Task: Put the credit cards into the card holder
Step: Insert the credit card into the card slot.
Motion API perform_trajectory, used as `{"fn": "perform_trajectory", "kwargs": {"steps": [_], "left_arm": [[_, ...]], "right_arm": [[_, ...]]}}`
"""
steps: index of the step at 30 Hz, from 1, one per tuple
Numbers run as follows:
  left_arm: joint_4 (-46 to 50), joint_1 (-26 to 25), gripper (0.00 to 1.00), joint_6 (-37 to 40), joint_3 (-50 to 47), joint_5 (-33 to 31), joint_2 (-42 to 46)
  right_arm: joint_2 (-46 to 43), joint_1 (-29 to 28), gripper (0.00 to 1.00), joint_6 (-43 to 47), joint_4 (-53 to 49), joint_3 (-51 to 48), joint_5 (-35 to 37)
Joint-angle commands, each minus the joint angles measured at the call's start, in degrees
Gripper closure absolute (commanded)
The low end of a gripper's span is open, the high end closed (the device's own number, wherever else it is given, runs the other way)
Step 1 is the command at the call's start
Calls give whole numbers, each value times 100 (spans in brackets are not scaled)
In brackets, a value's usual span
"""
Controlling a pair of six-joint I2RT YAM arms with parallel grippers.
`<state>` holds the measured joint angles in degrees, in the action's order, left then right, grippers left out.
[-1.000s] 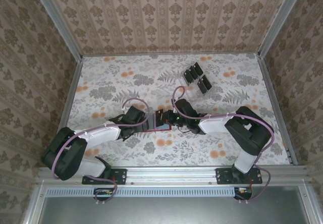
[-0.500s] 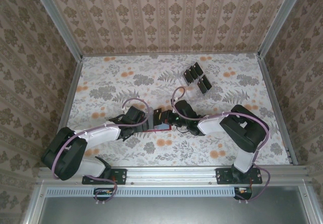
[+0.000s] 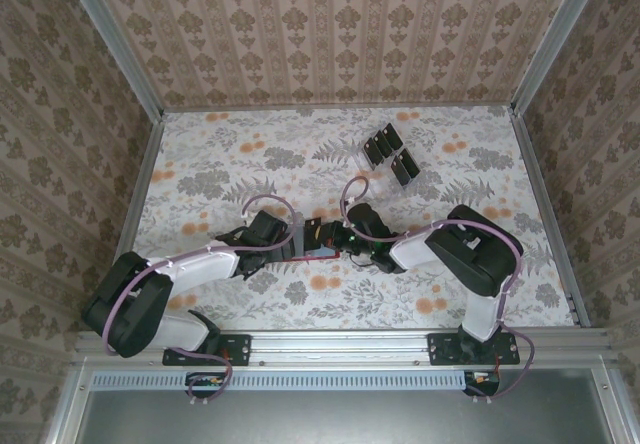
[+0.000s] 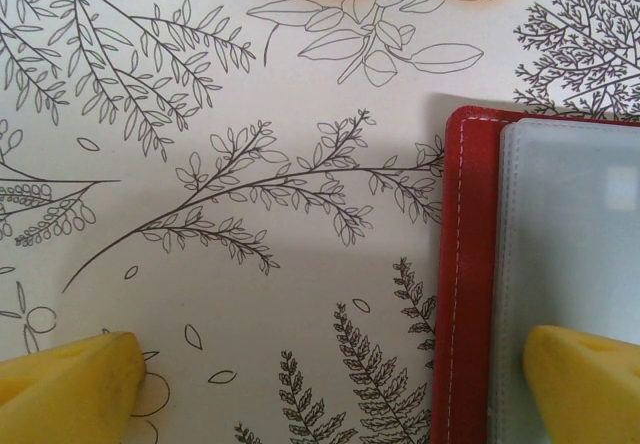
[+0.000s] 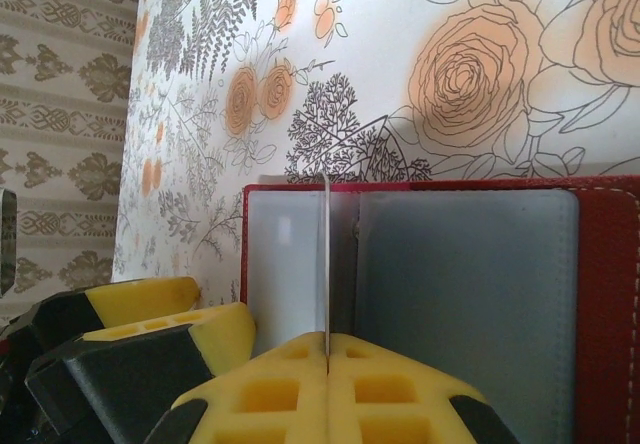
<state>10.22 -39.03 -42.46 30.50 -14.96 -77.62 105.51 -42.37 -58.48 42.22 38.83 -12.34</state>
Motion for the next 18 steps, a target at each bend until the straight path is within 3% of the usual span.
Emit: {"fn": "perform_trajectory", "kwargs": {"steps": [1, 18], "left_arm": [[402, -16, 0, -120, -176, -72, -151], [375, -17, 0, -114, -150, -55, -194]], "right_arm": [[140, 21, 100, -115, 263, -121, -49], [442, -38, 100, -531, 924, -354, -239]]}}
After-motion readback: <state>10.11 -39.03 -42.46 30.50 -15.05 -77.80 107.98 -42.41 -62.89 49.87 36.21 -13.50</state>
